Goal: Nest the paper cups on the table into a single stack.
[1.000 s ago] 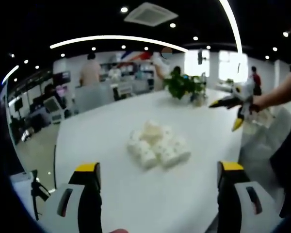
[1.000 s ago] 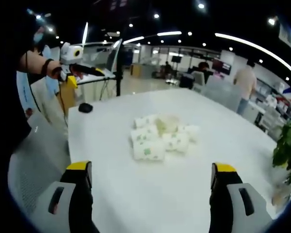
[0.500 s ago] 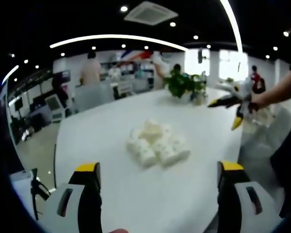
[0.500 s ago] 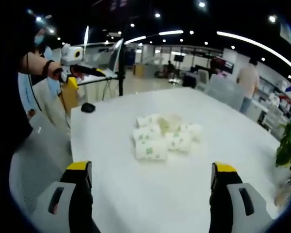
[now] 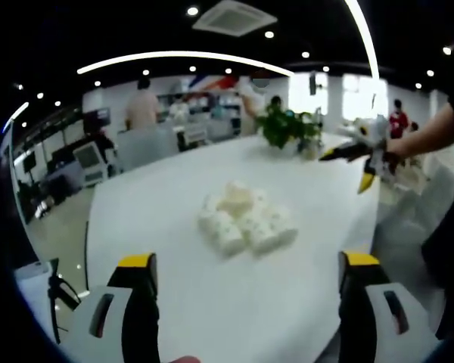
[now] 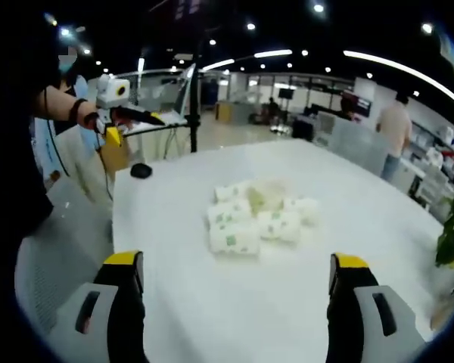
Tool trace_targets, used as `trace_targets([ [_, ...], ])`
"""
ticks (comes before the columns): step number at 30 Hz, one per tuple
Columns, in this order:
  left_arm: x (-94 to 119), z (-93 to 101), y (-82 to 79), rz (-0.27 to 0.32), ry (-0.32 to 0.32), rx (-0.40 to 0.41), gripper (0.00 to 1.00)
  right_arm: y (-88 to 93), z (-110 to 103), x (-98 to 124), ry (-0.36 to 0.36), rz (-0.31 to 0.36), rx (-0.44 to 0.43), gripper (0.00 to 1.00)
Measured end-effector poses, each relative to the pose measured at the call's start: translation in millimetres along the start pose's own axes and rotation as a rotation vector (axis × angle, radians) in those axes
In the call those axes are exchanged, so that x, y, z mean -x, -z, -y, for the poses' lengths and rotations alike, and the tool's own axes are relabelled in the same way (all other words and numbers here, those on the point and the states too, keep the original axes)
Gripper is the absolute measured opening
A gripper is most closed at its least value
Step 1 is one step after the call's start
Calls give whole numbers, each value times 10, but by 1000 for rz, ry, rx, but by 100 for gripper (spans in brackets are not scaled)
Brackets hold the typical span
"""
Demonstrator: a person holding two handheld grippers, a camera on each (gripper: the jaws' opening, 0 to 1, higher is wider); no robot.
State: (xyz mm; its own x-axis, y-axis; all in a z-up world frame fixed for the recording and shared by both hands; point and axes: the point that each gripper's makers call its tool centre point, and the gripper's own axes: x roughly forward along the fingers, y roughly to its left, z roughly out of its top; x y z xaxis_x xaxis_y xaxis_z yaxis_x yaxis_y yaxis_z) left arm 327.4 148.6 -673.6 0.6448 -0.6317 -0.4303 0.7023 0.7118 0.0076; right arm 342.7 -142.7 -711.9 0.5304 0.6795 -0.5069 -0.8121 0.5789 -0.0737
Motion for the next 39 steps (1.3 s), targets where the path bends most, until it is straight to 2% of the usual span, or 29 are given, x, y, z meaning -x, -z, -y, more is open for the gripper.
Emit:
trace_targets([
  [15,-19,113,63,-21,1,22,98,30,181,-137,-35,17,-44,99],
  [23,-9,124,99,-39,-11,23,97,98,182,-206,-65,4,-42,95],
  [28,-3,136,141,-48,-22,35,97,126,185,-268,-97,-12,-69,84],
  [31,-22,153,183,-61,-21,36,97,119,197,-306,-105,-3,-76,83],
  [39,-44,141,173,-59,-40,58,97,177,198,-441,-155,-26,-102,74],
])
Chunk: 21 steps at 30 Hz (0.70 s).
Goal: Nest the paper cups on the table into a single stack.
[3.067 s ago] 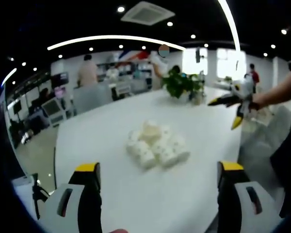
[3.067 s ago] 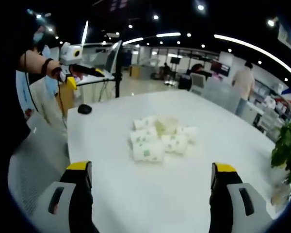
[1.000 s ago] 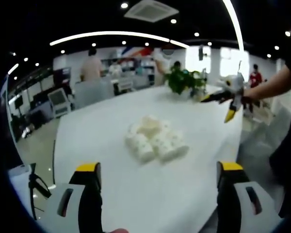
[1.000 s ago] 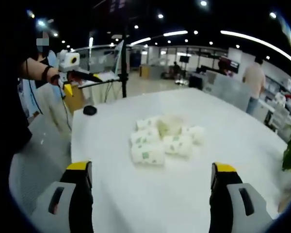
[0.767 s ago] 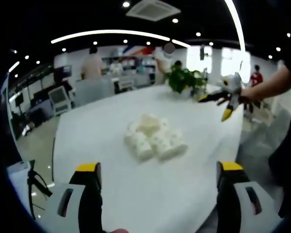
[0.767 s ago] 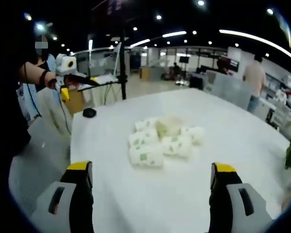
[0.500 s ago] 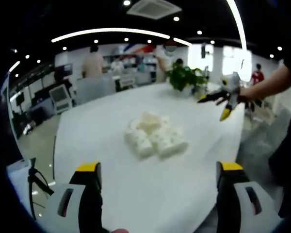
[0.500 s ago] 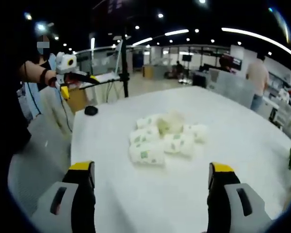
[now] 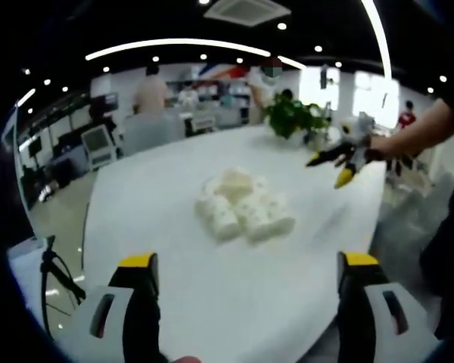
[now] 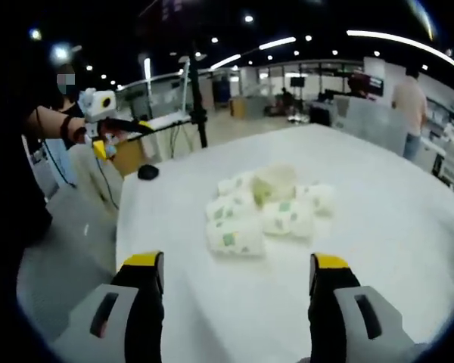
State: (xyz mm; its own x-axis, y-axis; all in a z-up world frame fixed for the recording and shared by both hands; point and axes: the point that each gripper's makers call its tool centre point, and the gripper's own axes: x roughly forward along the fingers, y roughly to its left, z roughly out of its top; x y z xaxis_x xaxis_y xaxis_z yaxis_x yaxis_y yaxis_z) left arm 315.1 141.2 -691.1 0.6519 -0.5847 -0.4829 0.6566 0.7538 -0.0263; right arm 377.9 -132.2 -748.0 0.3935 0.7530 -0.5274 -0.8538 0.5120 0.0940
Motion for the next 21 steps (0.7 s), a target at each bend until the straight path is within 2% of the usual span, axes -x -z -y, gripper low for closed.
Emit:
trace_targets([
  [6,-9,16,23,-7,0,8,97,-2,8,-96,-34,-17,-26,68],
  [21,-13,2,85,-23,-11,34,96,22,75,-273,-86,-31,-50,61],
])
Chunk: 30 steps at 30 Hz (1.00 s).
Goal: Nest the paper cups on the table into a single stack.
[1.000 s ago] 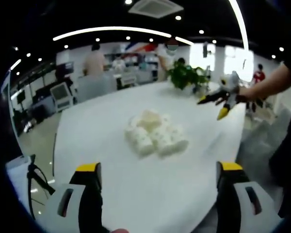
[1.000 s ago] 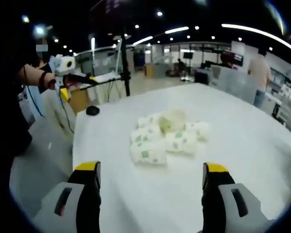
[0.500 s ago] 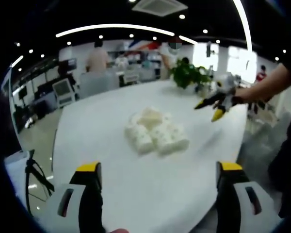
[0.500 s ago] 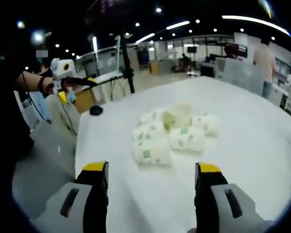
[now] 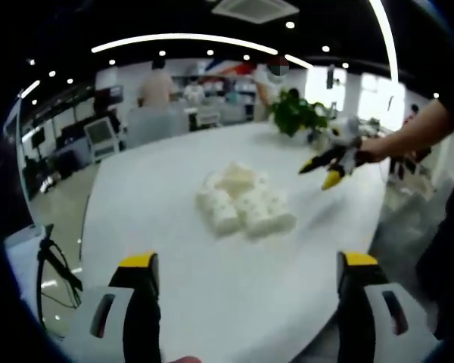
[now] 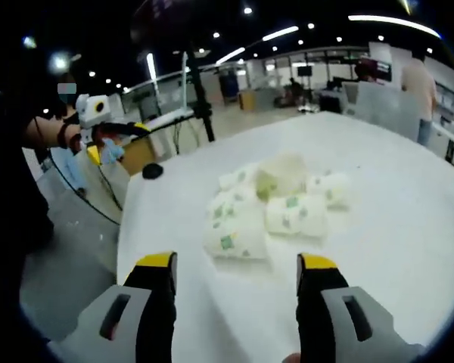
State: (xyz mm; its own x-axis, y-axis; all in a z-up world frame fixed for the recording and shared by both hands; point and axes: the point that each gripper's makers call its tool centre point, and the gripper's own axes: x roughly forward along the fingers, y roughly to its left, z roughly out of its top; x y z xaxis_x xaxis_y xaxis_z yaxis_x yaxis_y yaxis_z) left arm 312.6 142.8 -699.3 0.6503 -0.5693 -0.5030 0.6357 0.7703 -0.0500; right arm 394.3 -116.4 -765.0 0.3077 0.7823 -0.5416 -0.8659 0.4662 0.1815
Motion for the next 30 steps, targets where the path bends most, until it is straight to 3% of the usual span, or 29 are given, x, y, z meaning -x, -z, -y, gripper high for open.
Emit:
trace_targets([
  [30,-85,112,74,-42,-5,26,95,-178,581,-187,8,8,-30,60],
])
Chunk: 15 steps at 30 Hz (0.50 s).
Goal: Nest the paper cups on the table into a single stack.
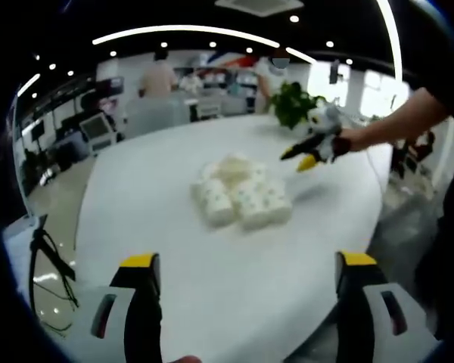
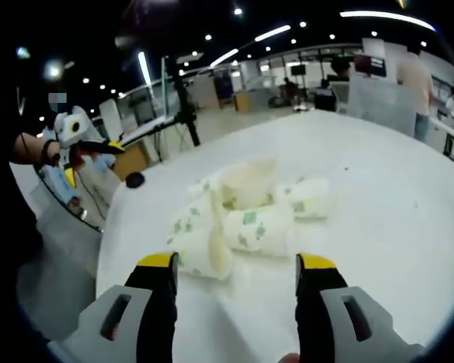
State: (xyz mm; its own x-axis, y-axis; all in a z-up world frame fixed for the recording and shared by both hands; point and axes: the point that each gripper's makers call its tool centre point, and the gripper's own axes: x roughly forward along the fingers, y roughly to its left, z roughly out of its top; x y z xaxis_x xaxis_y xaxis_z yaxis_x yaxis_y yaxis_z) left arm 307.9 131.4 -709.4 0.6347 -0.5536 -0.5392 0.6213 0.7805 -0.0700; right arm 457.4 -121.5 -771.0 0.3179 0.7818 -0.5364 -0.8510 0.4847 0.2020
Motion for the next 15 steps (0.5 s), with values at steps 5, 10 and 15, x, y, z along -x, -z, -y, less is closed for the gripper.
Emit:
trace_targets([
  [5,-19,-13,-2,-5,-3,-2,95,-13,67,-14,-2,-5,5,59],
  [10,-33,-9,-2,-7,-4,-3,94,-39,130,-30,-4,-4,2,58],
  [15,-45,25,25,-19,-2,-2,94,-59,180,-77,-9,-1,-6,55],
])
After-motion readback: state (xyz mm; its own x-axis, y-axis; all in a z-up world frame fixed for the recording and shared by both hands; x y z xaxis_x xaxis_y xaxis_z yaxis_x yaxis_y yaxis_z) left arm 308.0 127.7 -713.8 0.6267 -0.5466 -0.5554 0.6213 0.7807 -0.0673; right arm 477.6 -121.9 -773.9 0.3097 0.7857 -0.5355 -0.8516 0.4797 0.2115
